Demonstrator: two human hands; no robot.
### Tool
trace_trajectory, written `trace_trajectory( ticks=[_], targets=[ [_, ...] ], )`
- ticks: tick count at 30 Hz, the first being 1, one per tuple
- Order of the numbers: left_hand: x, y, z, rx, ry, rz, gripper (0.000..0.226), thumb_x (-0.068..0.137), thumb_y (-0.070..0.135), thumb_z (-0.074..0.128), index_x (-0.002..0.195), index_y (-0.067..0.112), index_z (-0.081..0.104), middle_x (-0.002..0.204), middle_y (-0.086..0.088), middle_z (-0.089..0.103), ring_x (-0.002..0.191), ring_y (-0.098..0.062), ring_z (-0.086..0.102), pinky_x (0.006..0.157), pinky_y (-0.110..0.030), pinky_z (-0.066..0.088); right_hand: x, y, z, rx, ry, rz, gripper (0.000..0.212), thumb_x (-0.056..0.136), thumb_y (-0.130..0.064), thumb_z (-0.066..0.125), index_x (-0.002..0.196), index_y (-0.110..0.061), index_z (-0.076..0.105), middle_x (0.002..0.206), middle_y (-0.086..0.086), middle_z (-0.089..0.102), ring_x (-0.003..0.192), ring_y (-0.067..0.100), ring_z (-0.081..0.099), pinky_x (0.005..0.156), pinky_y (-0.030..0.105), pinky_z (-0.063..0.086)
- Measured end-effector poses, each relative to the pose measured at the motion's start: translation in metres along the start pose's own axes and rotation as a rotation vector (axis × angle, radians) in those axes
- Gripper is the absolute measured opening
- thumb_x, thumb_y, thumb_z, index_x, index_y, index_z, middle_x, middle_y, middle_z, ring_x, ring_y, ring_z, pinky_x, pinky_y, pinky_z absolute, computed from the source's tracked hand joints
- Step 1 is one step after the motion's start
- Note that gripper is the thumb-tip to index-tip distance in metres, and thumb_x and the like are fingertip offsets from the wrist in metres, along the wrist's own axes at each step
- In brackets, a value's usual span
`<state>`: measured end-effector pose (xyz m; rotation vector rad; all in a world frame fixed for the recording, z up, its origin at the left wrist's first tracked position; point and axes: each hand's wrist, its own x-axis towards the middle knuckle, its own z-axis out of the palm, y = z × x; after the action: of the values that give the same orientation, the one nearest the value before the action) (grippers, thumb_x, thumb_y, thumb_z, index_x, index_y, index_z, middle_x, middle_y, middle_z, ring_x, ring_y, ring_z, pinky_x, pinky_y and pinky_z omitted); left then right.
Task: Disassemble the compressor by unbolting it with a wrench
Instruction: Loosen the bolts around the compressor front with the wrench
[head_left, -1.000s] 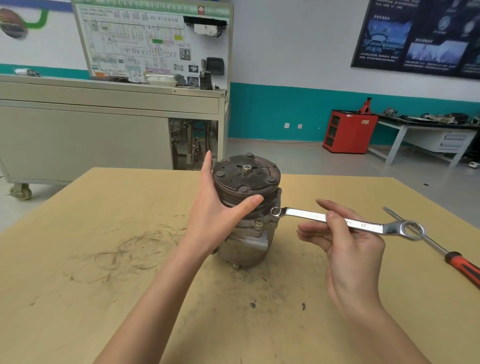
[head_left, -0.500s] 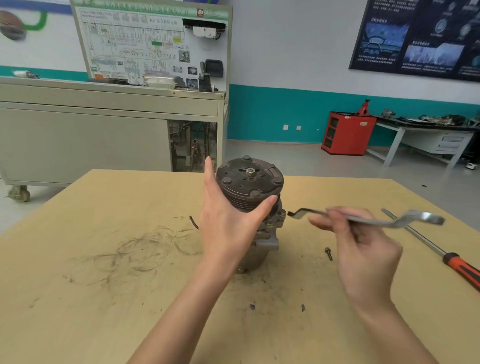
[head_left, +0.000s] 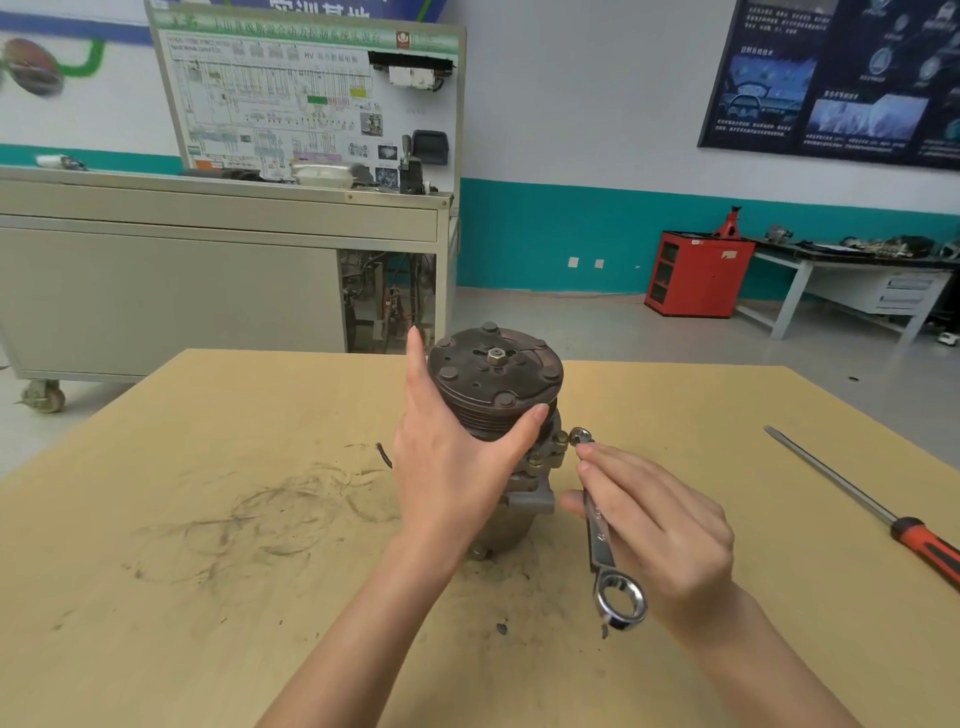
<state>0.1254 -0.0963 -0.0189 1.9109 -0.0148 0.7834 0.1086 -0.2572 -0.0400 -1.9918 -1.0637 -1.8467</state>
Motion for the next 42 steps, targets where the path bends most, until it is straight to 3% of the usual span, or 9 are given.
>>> trace_trajectory(
  ticks=[14,23,25,29,31,34,37,42],
  targets=[
    [-0.001,0.002,-0.003,0.005,-0.015,0.015,0.121,0.059,0.072,0.063,0.153,0.037,-0.005,0.153,0.005,0.038,0.135,-0.018,0.043,0.107,-0.048,0.04,-0.003,-0.018,0.01,0.057,-0.044,0.048,0.024,0.088,-0.013,0.067,0.077,0.008,0.073,0.088,0.018,0.072,0.09,0.031,0.07,0.072,0.037,0.059],
    [-0.001,0.002,-0.003,-0.001,-0.001,0.021,0.12,0.062,0.069,0.067,0.154,0.033,-0.002,0.155,0.003,0.036,0.137,-0.02,0.041,0.109,-0.049,0.038,-0.011,-0.015,0.001,0.153,-0.027,0.18,0.022,0.092,-0.009,0.061,0.087,0.01,0.071,0.101,0.018,0.07,0.1,0.027,0.068,0.088,0.033,0.054],
    [-0.001,0.002,-0.003,-0.005,0.002,0.018,0.12,0.062,0.068,0.067,0.154,0.033,-0.001,0.154,0.004,0.036,0.137,-0.021,0.041,0.109,-0.049,0.038,-0.015,-0.017,-0.001,0.309,-0.001,0.341,0.02,0.095,-0.01,0.057,0.092,0.005,0.07,0.105,0.015,0.069,0.104,0.023,0.067,0.092,0.032,0.052],
    [-0.001,0.002,-0.003,-0.015,-0.002,0.004,0.12,0.06,0.069,0.067,0.152,0.038,-0.003,0.152,0.004,0.038,0.136,-0.021,0.042,0.109,-0.05,0.038,-0.016,-0.013,-0.002,0.832,0.173,0.96,0.022,0.095,-0.011,0.049,0.093,-0.023,0.068,0.106,0.007,0.07,0.108,0.027,0.065,0.092,0.032,0.051],
    [-0.001,0.002,-0.003,-0.033,0.009,-0.008,0.121,0.058,0.07,0.068,0.151,0.04,-0.003,0.149,0.003,0.043,0.133,-0.022,0.045,0.108,-0.051,0.039,-0.013,0.001,0.001,1.045,0.277,1.223,0.025,0.095,-0.005,0.044,0.091,-0.016,0.066,0.099,0.011,0.071,0.097,0.03,0.068,0.081,0.031,0.055],
    [-0.001,0.002,-0.003,-0.047,0.027,-0.02,0.118,0.055,0.074,0.065,0.146,0.048,-0.005,0.144,0.003,0.048,0.13,-0.022,0.048,0.107,-0.052,0.04,-0.006,0.031,0.01,1.254,0.218,1.496,0.02,0.098,-0.003,0.036,0.092,-0.005,0.056,0.077,0.009,0.07,0.064,0.023,0.067,0.058,0.024,0.052],
    [-0.001,0.001,-0.003,-0.043,0.024,-0.025,0.112,0.052,0.078,0.061,0.14,0.055,-0.006,0.144,0.005,0.047,0.13,-0.023,0.048,0.106,-0.053,0.04,0.005,0.063,0.027,1.453,0.032,1.601,0.012,0.093,-0.008,0.04,0.09,-0.007,0.052,0.072,0.009,0.068,0.054,0.018,0.06,0.052,0.022,0.049],
    [-0.001,0.001,-0.001,-0.018,0.028,0.003,0.109,0.054,0.078,0.059,0.141,0.053,-0.002,0.141,0.004,0.049,0.127,-0.025,0.05,0.104,-0.052,0.042,0.037,0.098,0.055,1.682,-0.364,1.464,0.009,0.086,-0.007,0.042,0.094,-0.008,0.046,0.074,0.011,0.067,0.05,0.016,0.059,0.049,0.021,0.049]
  ],
)
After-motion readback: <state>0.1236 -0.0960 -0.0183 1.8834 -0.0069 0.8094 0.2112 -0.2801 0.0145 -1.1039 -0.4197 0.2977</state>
